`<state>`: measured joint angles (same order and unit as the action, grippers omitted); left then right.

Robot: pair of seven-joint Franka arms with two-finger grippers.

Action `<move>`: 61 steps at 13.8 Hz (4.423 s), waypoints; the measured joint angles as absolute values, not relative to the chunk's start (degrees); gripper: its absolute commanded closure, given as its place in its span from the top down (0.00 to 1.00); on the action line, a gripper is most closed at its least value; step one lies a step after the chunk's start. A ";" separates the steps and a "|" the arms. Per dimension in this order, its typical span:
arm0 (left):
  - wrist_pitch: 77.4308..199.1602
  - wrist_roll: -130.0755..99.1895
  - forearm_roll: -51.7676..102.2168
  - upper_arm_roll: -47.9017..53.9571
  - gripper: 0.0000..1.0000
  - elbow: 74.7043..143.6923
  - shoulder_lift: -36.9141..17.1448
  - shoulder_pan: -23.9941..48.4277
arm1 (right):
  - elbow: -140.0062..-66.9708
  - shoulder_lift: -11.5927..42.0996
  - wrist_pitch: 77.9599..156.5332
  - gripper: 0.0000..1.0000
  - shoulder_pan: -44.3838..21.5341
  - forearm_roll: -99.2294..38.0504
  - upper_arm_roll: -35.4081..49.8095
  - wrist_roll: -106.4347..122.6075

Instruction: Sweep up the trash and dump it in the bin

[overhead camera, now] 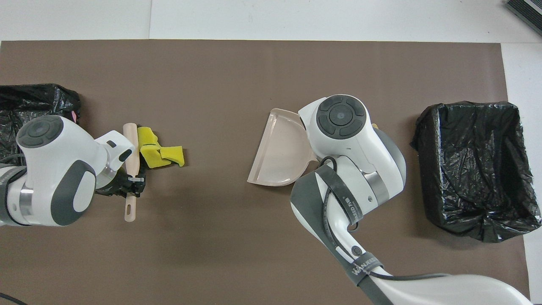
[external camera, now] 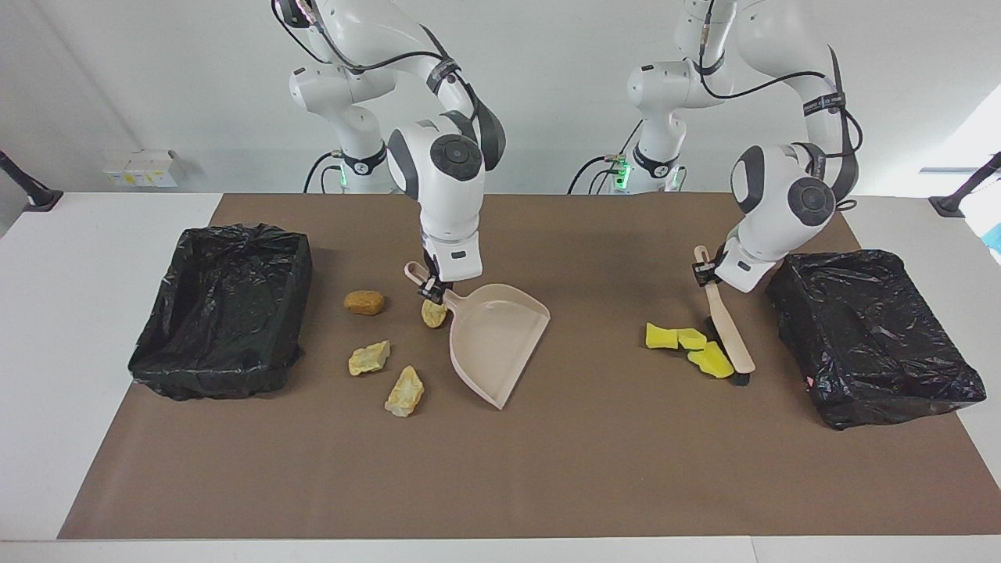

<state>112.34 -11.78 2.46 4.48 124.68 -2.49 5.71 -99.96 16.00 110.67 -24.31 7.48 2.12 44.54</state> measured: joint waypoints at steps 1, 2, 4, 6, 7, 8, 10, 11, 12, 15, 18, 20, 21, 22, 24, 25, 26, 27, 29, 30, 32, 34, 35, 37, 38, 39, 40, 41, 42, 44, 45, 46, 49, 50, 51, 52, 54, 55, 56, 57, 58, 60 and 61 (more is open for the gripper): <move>112.52 -12.87 3.32 4.55 0.00 125.02 -2.23 7.37 | -100.55 16.00 112.11 0.00 -24.30 6.84 2.13 47.57; 112.69 -14.09 4.16 4.59 0.00 125.34 -2.08 9.01 | -101.32 16.00 114.43 0.00 -24.29 6.41 2.13 49.47; 112.93 -16.41 6.22 4.66 0.00 125.98 -1.87 12.09 | -103.15 16.03 119.84 0.00 -24.12 5.86 2.13 52.49; 113.06 -17.22 8.84 4.69 0.00 126.51 -1.43 14.31 | -104.34 16.35 123.11 0.00 -24.11 5.57 2.14 53.76; 113.13 -17.35 10.56 4.69 0.00 126.74 -1.19 15.28 | -104.62 16.62 124.18 0.00 -24.11 5.51 2.18 53.80; 113.44 -17.50 12.32 4.66 0.00 126.95 -0.98 16.21 | -104.83 16.91 125.23 0.00 -24.15 5.37 2.27 53.80; 114.58 -17.99 15.94 4.70 0.00 127.33 -0.61 18.79 | -105.08 17.91 127.63 0.00 -24.40 5.24 2.45 53.95; 115.70 -18.74 17.68 4.72 0.00 127.43 -0.58 20.25 | -105.07 18.31 128.31 0.00 -24.77 5.23 2.51 54.05; 117.18 -19.80 19.13 4.75 0.00 127.53 -0.58 21.84 | -105.07 18.50 128.70 0.00 -25.22 5.22 2.51 54.05; 119.93 -22.75 22.69 4.84 0.00 127.60 -0.58 26.03 | -105.06 18.74 129.48 0.00 -26.48 4.91 2.53 54.05; 120.26 -23.37 24.60 4.48 0.00 126.60 -0.58 26.58 | -105.07 19.13 130.31 0.00 -27.09 4.69 2.51 53.71; 119.30 -23.38 25.05 3.94 0.00 125.02 -0.52 26.07 | -105.16 19.51 130.56 0.00 -26.76 4.44 2.50 53.79; 117.01 -23.38 25.10 3.72 0.00 123.64 -0.40 25.22 | -105.19 19.64 130.77 0.00 -26.63 4.28 2.50 53.85; 114.25 -23.39 25.11 3.51 0.00 121.81 -0.15 23.92 | -105.25 19.66 130.86 0.00 -26.58 3.90 2.47 54.00; 110.01 -23.35 24.54 3.26 0.00 118.62 0.67 20.92 | -105.39 19.66 131.03 0.00 -26.53 3.06 2.43 54.06; 108.33 -23.23 22.74 3.17 0.00 117.34 1.25 19.71 | -105.53 19.67 131.43 0.00 -26.53 1.73 2.43 54.39; 107.46 -23.23 21.10 3.11 0.00 116.51 1.62 19.20 | -105.68 19.67 131.85 0.00 -26.53 0.25 2.44 55.26; 107.18 -23.23 20.39 3.16 0.00 116.20 1.80 19.16 | -105.70 19.65 132.05 0.00 -26.52 -1.08 2.43 56.22; 107.18 -23.26 20.13 3.92 0.00 116.38 1.56 19.34 | -105.67 19.32 132.44 0.00 -26.01 -2.15 2.43 56.91; 107.18 -23.27 20.07 4.22 0.00 116.57 1.28 19.42 | -105.66 19.11 132.50 0.00 -25.60 -2.59 2.42 57.31; 107.48 -22.95 19.19 4.06 0.00 116.74 0.59 19.00 | -105.68 18.90 132.50 0.00 -25.09 -3.82 2.42 58.89; 109.02 -18.97 18.58 3.52 0.00 116.91 -0.93 16.63 | -105.98 18.72 132.41 0.00 -25.04 -3.95 2.42 60.10; 110.24 -16.78 18.53 3.26 0.00 117.01 -2.17 15.17 | -106.31 18.64 132.33 0.00 -25.05 -3.96 2.43 60.56; 111.57 -14.66 18.16 3.01 0.00 117.03 -4.10 13.26 | -107.22 18.31 132.01 0.00 -25.17 -3.96 2.50 61.05; 111.72 -14.30 17.66 3.01 0.00 117.03 -4.47 12.92 | -107.88 18.03 131.96 0.00 -25.14 -3.96 2.49 61.19; 111.73 -14.05 16.95 3.04 0.00 117.02 -4.53 12.69 | -108.48 17.74 131.96 0.00 -25.12 -3.96 2.45 61.34; 111.73 -13.46 16.04 3.02 0.00 116.98 -4.51 12.24 | -108.91 17.50 131.96 0.00 -25.12 -3.96 2.45 61.36; 111.73 -12.92 15.08 2.98 0.00 116.97 -4.51 11.83 | -109.13 17.34 131.96 0.00 -25.15 -3.96 2.46 61.36; 111.73 -12.49 14.04 2.98 0.00 116.97 -4.51 11.33 | -109.32 17.14 131.96 0.00 -25.25 -3.96 2.50 61.36; 112.05 -11.79 13.49 3.09 0.00 117.12 -4.58 11.01 | -109.51 16.95 131.96 0.00 -25.47 -3.96 2.52 61.36; 113.14 -11.51 13.46 3.47 0.00 117.47 -4.88 11.26 | -109.55 16.94 131.91 0.00 -25.52 -3.96 2.52 61.36; 114.41 -11.43 13.45 3.84 0.00 117.80 -5.44 12.20 | -109.60 16.94 131.72 0.00 -25.59 -3.96 2.52 61.36; 115.38 -11.41 13.45 4.57 0.00 118.56 -6.19 15.68 | -109.63 16.93 131.11 0.00 -25.79 -3.40 2.50 61.32; 115.38 -11.41 13.46 4.70 0.00 118.88 -6.15 16.87 | -109.63 16.90 130.67 0.00 -26.03 -3.16 2.50 60.80; 115.37 -11.41 13.74 4.80 0.00 119.20 -6.08 18.01 | -109.63 16.82 130.56 0.00 -26.34 -2.75 2.51 59.61; 115.23 -11.42 14.09 4.86 0.00 119.48 -5.96 19.05 | -109.63 16.76 130.45 0.00 -26.64 -2.22 2.50 58.44; 114.16 -11.43 14.56 4.96 0.00 119.77 -5.66 20.69 | -109.63 16.70 130.34 0.00 -26.90 -1.68 2.51 57.29; 112.90 -11.47 14.71 5.02 0.00 119.76 -5.42 21.28 | -109.63 16.69 130.29 0.00 -26.90 -1.64 2.51 57.20; 111.20 -11.48 14.87 5.04 0.00 119.63 -5.02 21.67 | -109.63 16.69 130.28 0.00 -26.90 -1.63 2.51 57.19; 109.26 -11.48 15.24 5.03 0.00 119.23 -4.32 21.88 | -109.63 16.69 130.28 0.00 -26.90 -1.62 2.51 57.19; 107.80 -11.49 15.66 4.97 0.00 118.80 -3.40 21.93 | -109.63 16.69 130.28 0.00 -26.90 -1.62 2.51 57.18; 106.42 -11.65 15.86 4.30 0.00 118.40 -1.31 21.81 | -109.65 16.68 130.23 0.00 -26.77 -1.62 2.48 57.18; 106.04 -11.80 15.86 3.92 0.00 118.22 -0.56 21.34 | -109.66 16.68 130.19 0.00 -26.54 -1.62 2.44 57.18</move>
